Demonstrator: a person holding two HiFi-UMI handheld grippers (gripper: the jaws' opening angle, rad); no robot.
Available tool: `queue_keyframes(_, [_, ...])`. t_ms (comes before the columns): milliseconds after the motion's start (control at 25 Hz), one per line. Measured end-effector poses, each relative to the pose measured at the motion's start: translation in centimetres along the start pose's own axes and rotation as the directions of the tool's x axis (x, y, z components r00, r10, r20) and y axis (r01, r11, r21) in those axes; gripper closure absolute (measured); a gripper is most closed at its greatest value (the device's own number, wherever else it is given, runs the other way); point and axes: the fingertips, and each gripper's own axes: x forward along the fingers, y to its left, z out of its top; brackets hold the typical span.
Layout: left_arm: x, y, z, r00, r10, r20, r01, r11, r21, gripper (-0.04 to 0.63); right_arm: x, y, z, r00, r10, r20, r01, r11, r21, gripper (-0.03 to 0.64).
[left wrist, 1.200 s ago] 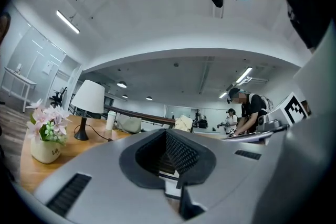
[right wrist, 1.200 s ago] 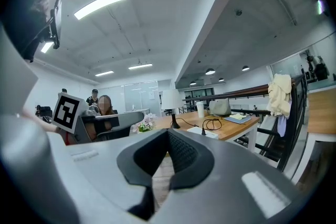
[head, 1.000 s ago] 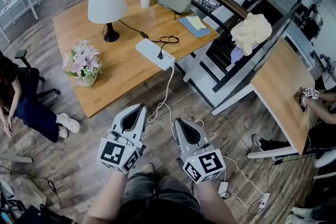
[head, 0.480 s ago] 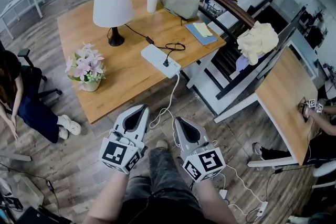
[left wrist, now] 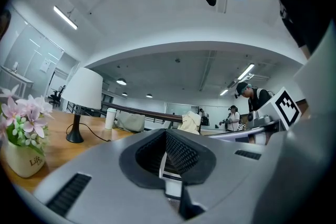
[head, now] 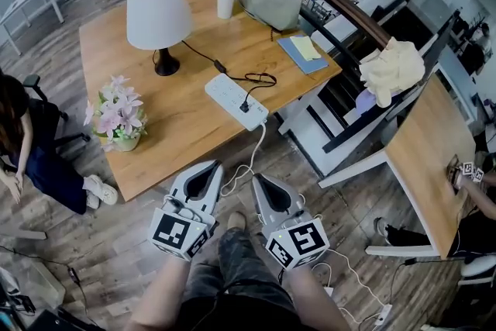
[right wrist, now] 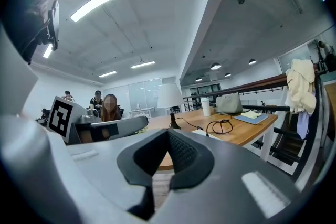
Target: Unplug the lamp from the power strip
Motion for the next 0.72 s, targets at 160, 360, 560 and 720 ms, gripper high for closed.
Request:
queue_keyframes(160, [2.4, 1.2, -1.1, 1.000, 0.007, -0.019, -0.007, 1.000, -0.012, 0.598, 2.0, -2.1, -0.4, 1.000, 0.011, -0.022, -0.010, 1.000, 0.011, 0.609])
queue_keyframes(360, [5.2, 2.4, -2.7, 0.999, 0.004, -0.049, -0.004, 1.000, -0.013, 0.598, 4.7, -4.2, -1.4, 0.998, 0.041, -0.054, -0.040, 0.999, 0.022, 0.609])
queue_keyframes(560, [7.8, 3.6, -4.6, 0.994, 0.017, -0.107, -0.020, 1.000, -0.021, 0.598, 7.3, -6.2, -2.5, 0.994, 0.068, -0.082, -0.065, 0.997, 0.040, 0.609])
queue_keyframes(720, [9.8, 4.6, -5.6, 0.993, 0.029, -0.115, -0.032, 0.999, -0.026, 0.598, 9.0, -7.8, -3.5, 0.991, 0.084, -0.107, -0.078, 0.995, 0.057, 0.609])
